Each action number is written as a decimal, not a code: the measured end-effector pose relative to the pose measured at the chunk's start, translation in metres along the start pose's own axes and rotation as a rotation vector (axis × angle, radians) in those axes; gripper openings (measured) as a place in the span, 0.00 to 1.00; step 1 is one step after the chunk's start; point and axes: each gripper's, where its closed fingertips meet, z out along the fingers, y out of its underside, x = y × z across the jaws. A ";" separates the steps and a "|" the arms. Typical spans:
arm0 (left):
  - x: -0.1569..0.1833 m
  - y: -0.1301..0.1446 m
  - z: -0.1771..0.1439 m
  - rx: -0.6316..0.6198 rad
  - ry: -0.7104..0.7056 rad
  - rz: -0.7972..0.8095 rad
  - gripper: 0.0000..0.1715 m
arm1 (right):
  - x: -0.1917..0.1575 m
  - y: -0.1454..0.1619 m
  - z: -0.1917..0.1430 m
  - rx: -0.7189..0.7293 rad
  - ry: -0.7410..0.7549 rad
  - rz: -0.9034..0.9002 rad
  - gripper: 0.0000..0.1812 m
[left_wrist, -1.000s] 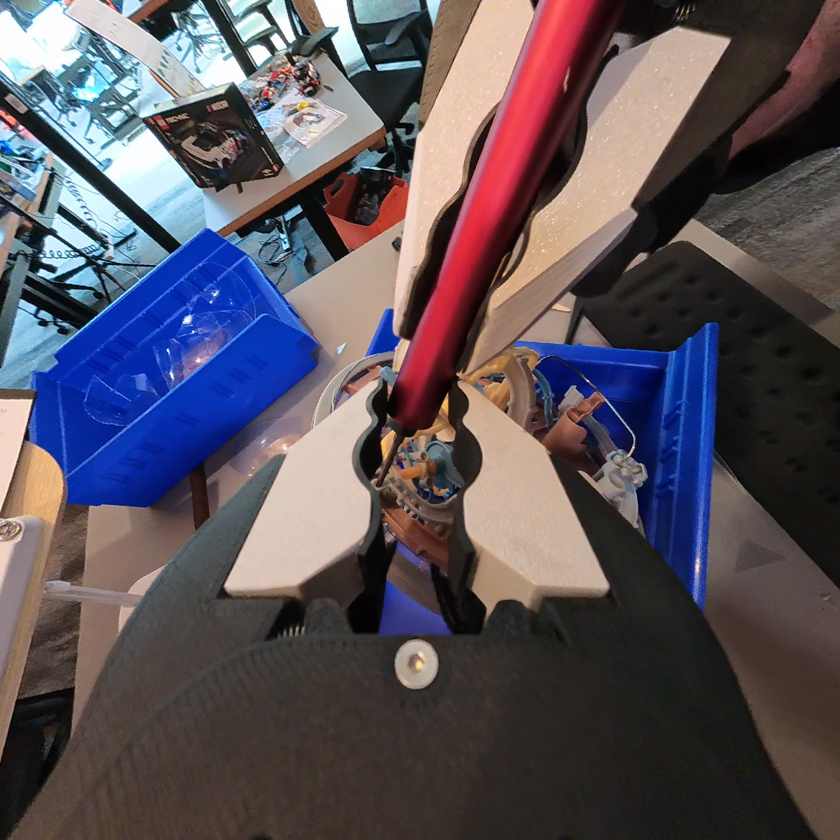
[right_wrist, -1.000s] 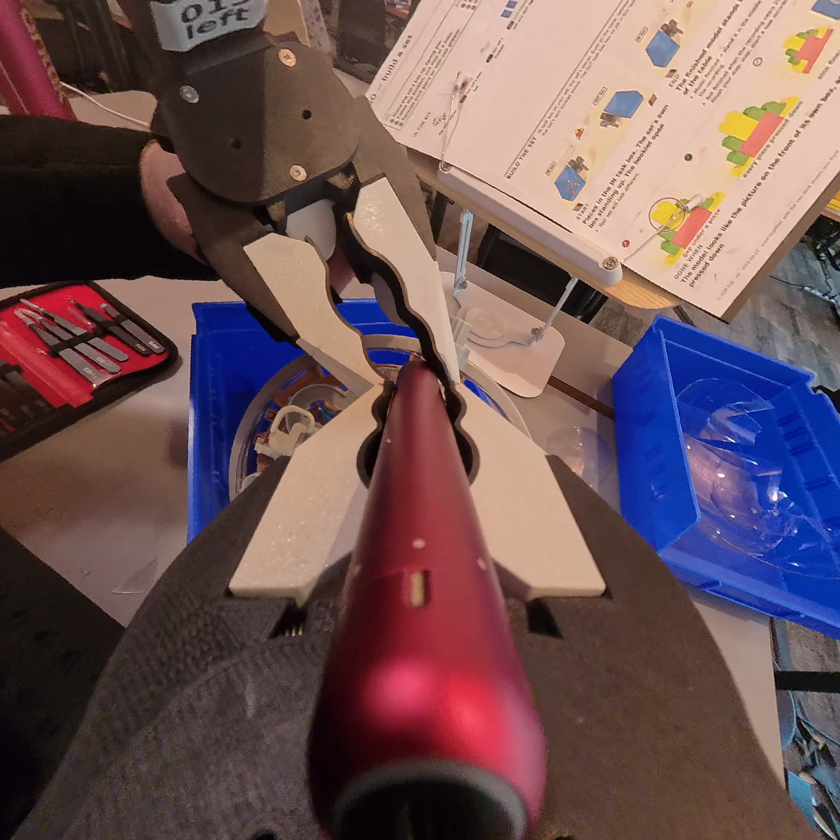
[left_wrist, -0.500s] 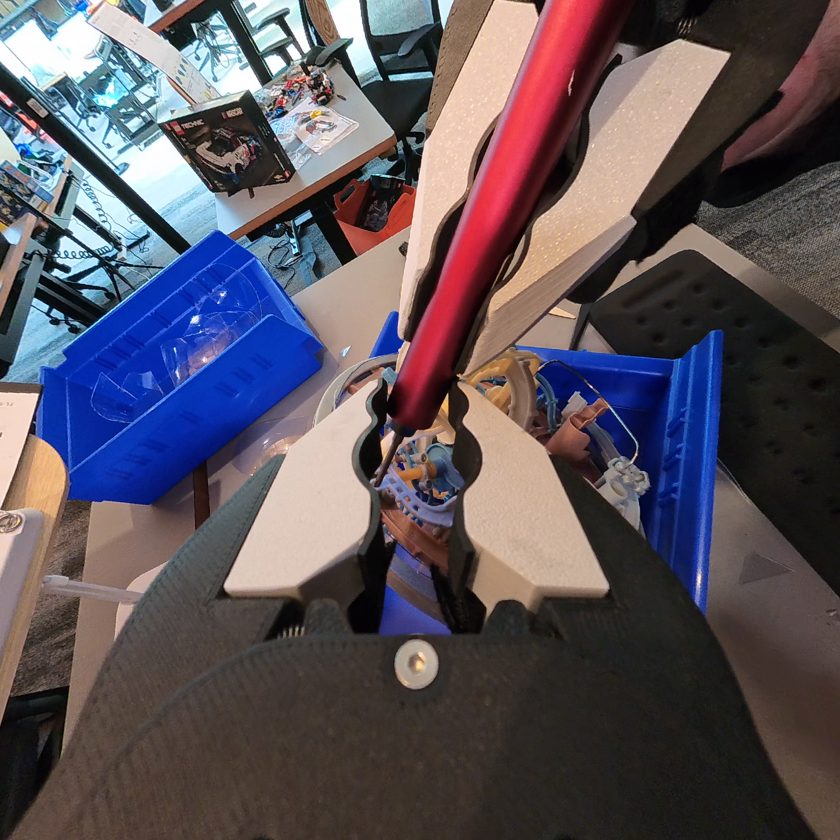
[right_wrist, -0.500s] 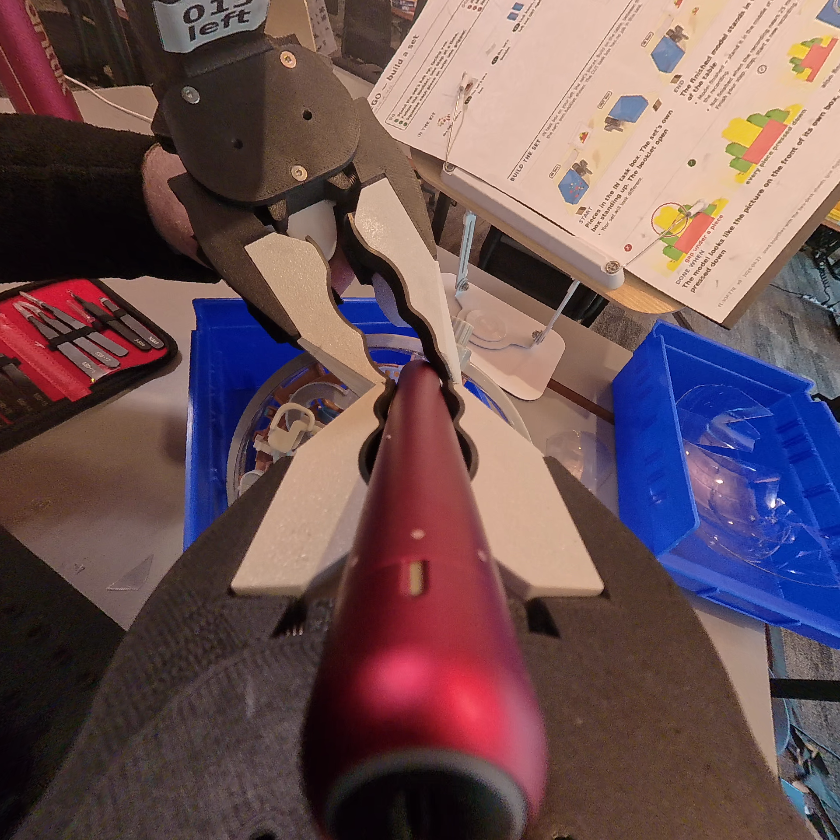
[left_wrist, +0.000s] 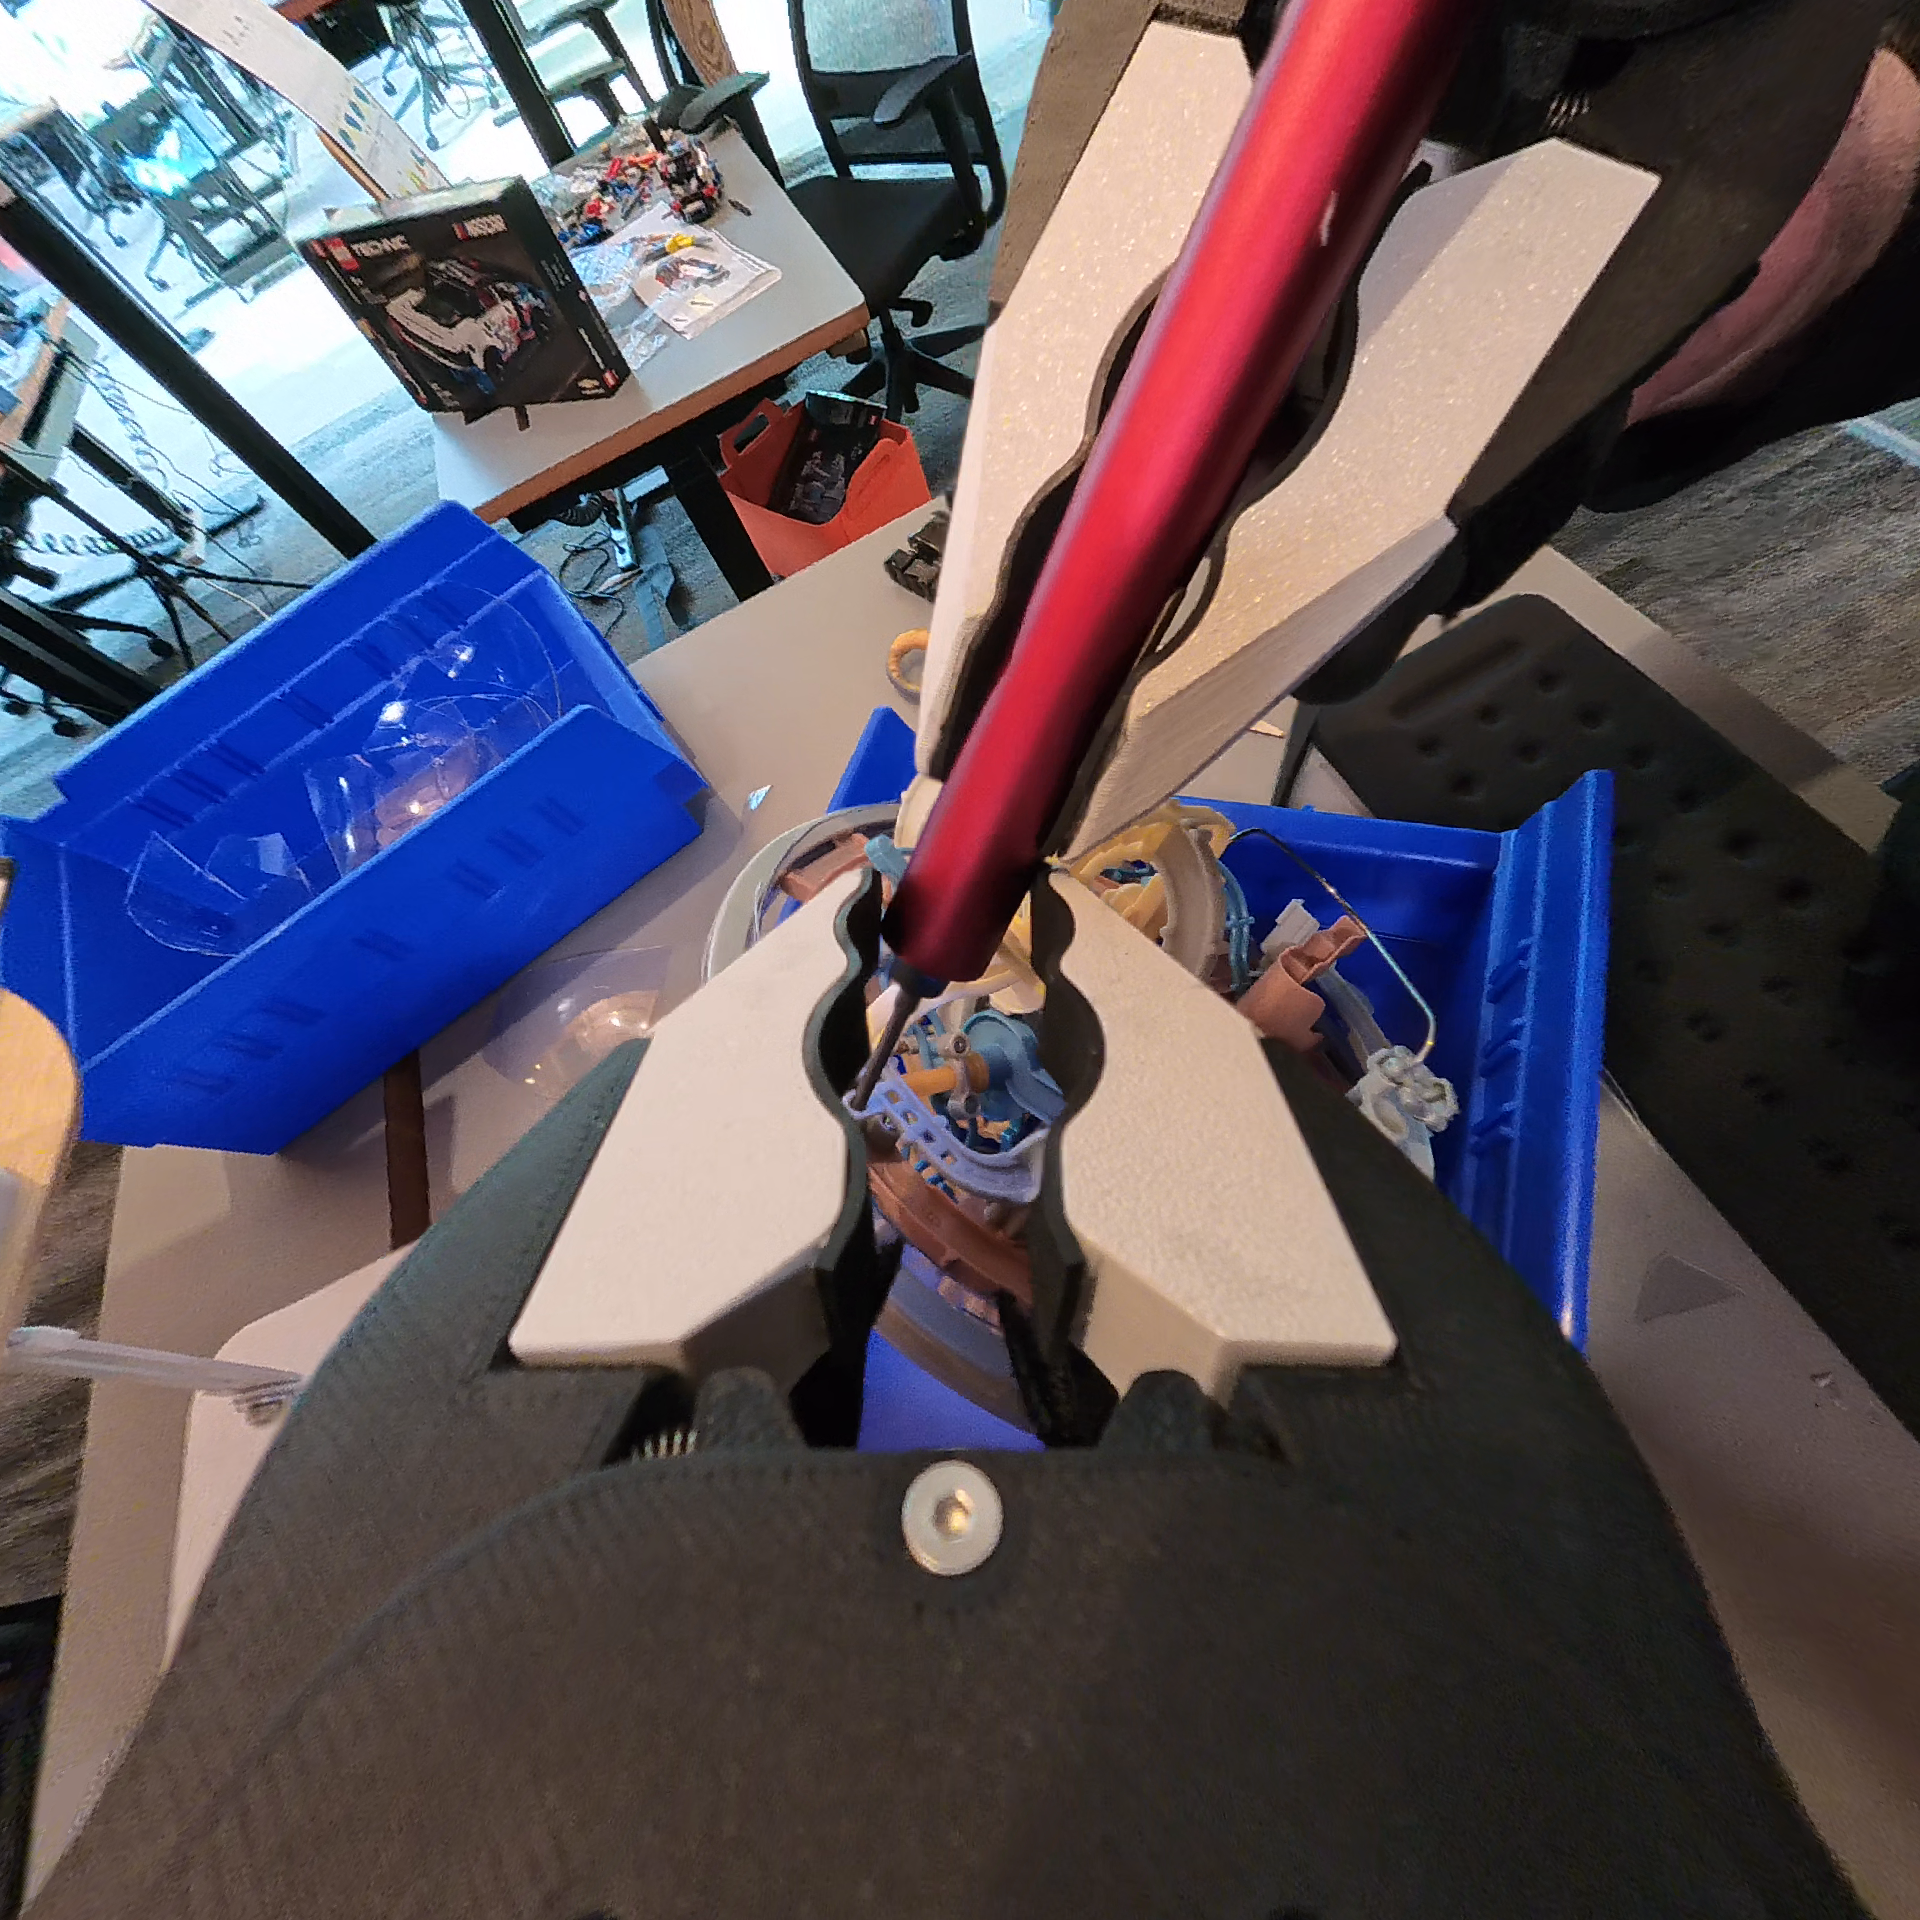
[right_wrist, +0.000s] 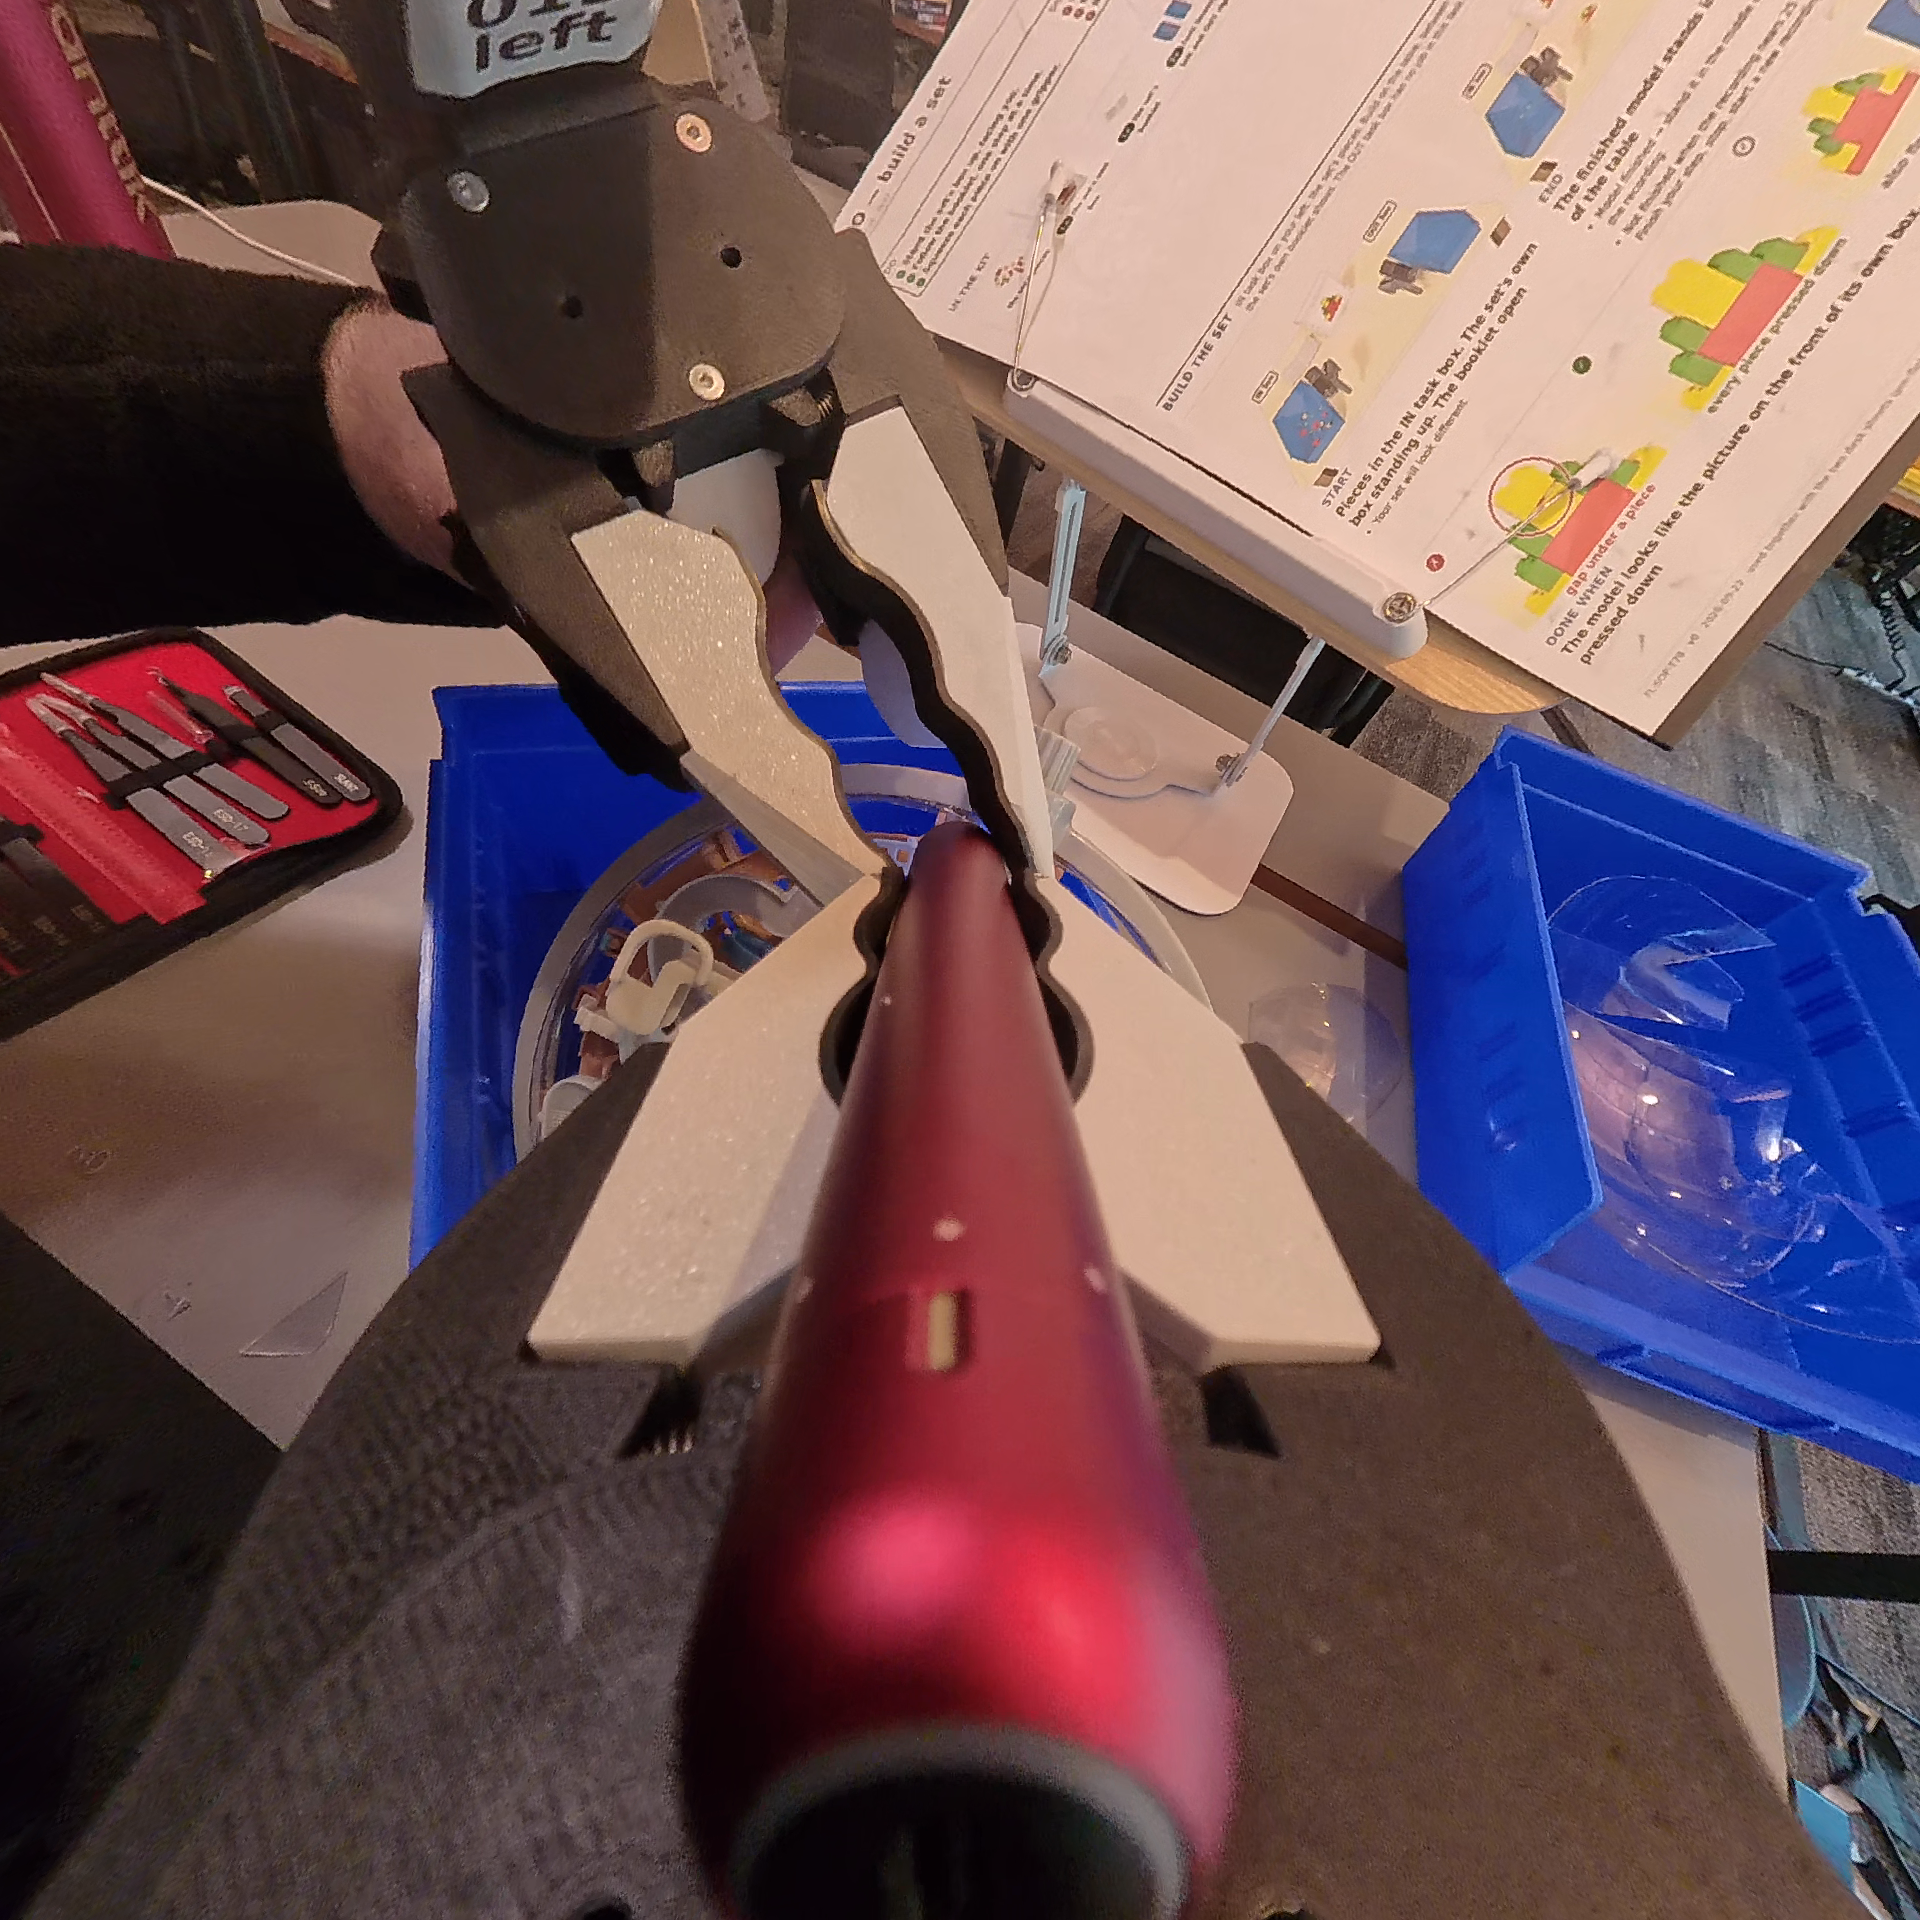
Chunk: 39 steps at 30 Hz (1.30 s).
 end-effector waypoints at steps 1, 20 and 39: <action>0.000 0.001 -0.002 0.001 0.013 -0.017 0.17 | 0.000 0.000 0.001 -0.003 0.004 -0.005 0.11; -0.012 0.059 -0.004 -0.057 0.185 -0.543 0.36 | 0.004 -0.003 0.006 -0.126 0.036 -0.078 0.12; -0.015 0.062 0.006 -0.125 0.069 -0.493 0.28 | 0.000 -0.004 0.005 -0.191 0.070 -0.139 0.11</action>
